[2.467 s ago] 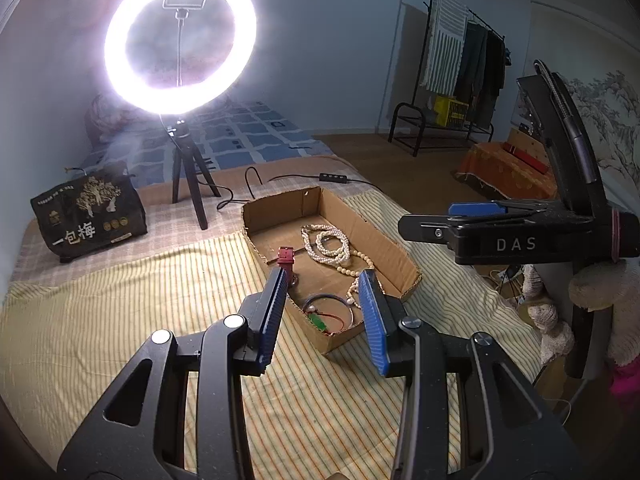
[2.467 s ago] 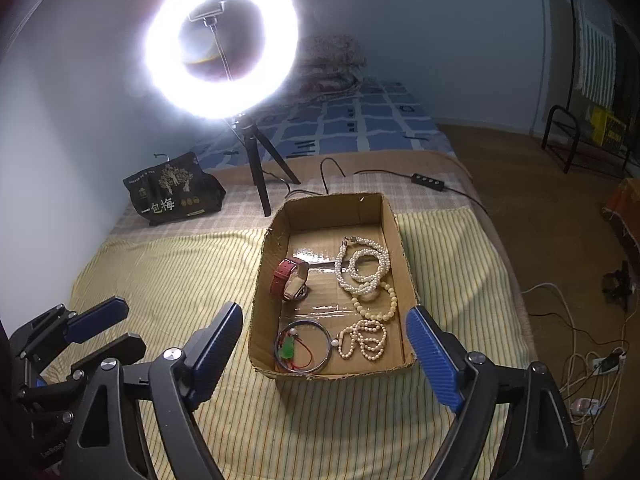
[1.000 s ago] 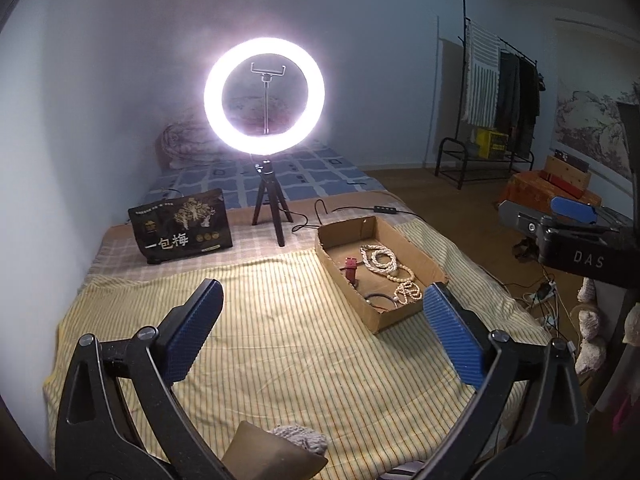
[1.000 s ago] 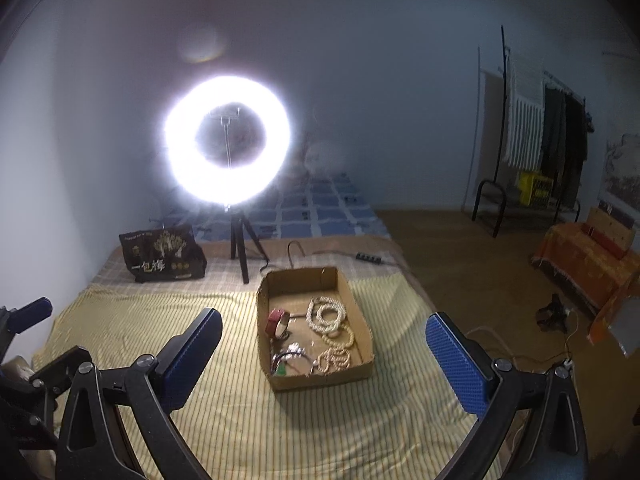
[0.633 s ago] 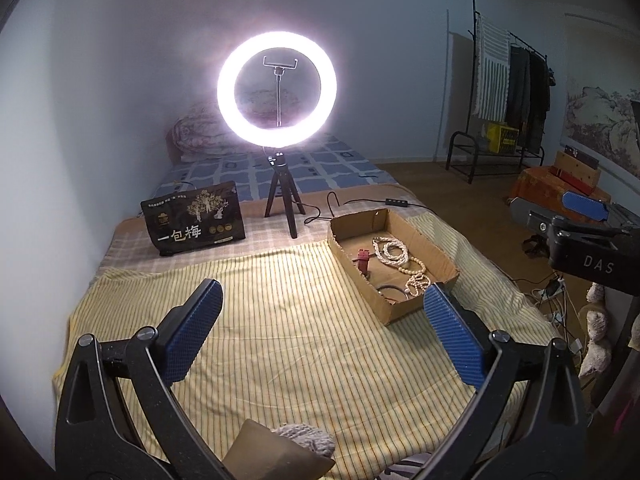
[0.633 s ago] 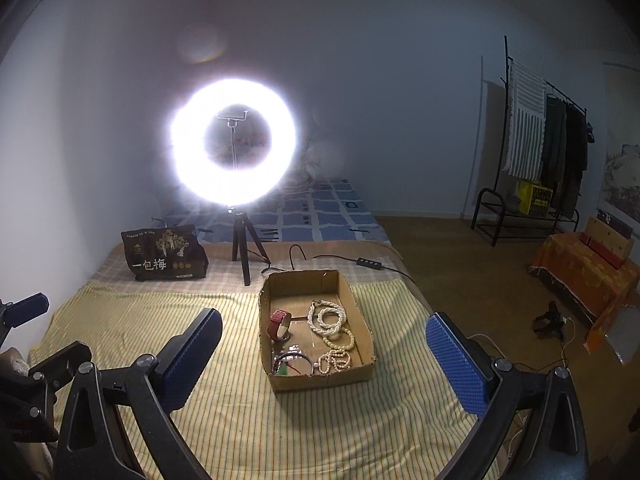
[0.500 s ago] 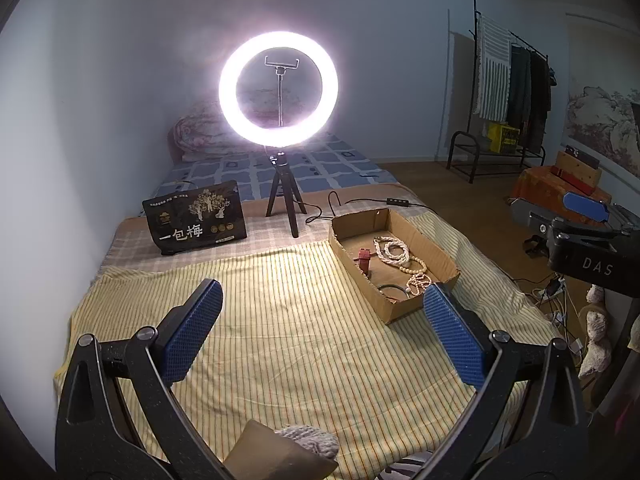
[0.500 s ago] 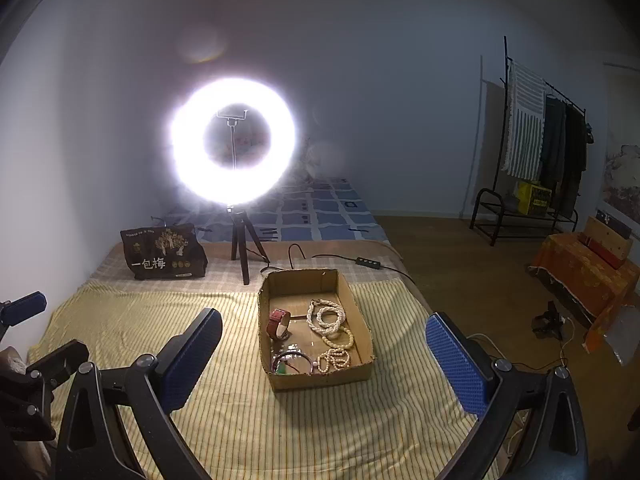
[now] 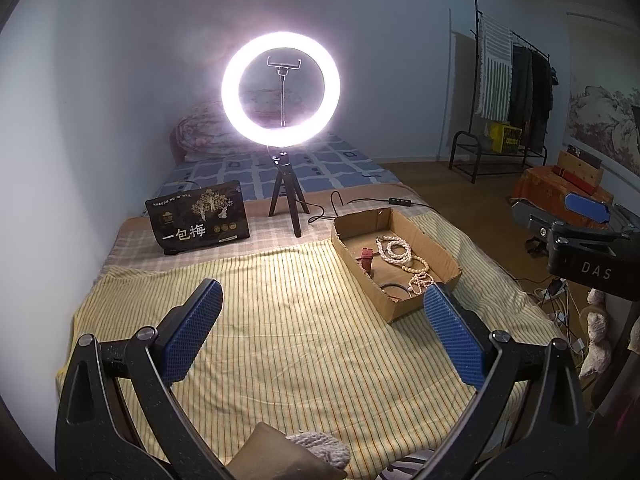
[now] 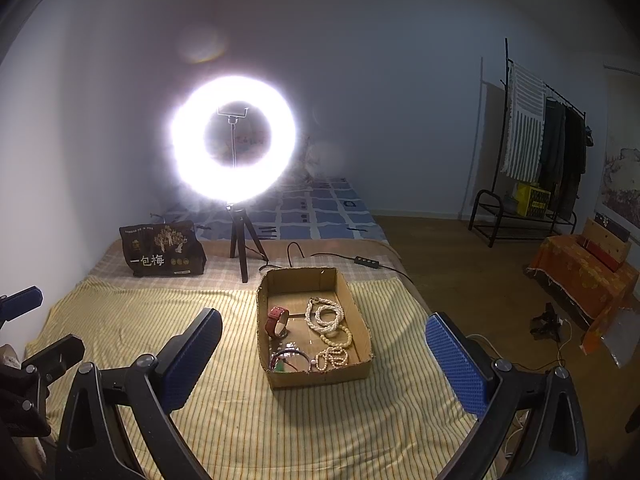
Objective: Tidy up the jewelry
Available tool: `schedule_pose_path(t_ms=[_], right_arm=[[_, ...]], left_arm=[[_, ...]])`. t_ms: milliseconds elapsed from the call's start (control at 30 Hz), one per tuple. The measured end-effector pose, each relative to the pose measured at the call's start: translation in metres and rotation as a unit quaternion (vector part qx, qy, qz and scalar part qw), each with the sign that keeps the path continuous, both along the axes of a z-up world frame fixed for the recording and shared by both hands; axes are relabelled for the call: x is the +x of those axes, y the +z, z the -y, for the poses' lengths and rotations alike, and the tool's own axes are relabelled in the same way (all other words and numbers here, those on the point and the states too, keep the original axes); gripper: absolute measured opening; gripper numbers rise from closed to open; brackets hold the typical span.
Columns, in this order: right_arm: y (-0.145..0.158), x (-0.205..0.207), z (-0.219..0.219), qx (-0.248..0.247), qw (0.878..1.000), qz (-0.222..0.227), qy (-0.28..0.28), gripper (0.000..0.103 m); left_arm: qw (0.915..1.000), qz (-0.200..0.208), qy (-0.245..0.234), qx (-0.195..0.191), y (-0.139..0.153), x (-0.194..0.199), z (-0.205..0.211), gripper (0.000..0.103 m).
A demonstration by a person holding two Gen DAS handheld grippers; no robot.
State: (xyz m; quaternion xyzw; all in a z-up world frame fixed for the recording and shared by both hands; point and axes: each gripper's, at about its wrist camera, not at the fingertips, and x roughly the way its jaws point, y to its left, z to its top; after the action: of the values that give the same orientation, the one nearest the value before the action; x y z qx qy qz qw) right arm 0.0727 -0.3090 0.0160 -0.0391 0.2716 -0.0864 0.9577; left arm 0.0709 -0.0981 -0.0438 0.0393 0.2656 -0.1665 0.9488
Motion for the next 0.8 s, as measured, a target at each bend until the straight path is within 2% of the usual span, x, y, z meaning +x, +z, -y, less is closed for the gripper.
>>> schedule_pose_path(t_ms=[800], right_arm=[[-0.0065,0.0013,0.0026,-0.005,1.0,-0.013,0.008,0.103]], left_arm=[[0.9998,0.012,0.009,0.01,0.0032,0.0062,-0.0062,0.102]])
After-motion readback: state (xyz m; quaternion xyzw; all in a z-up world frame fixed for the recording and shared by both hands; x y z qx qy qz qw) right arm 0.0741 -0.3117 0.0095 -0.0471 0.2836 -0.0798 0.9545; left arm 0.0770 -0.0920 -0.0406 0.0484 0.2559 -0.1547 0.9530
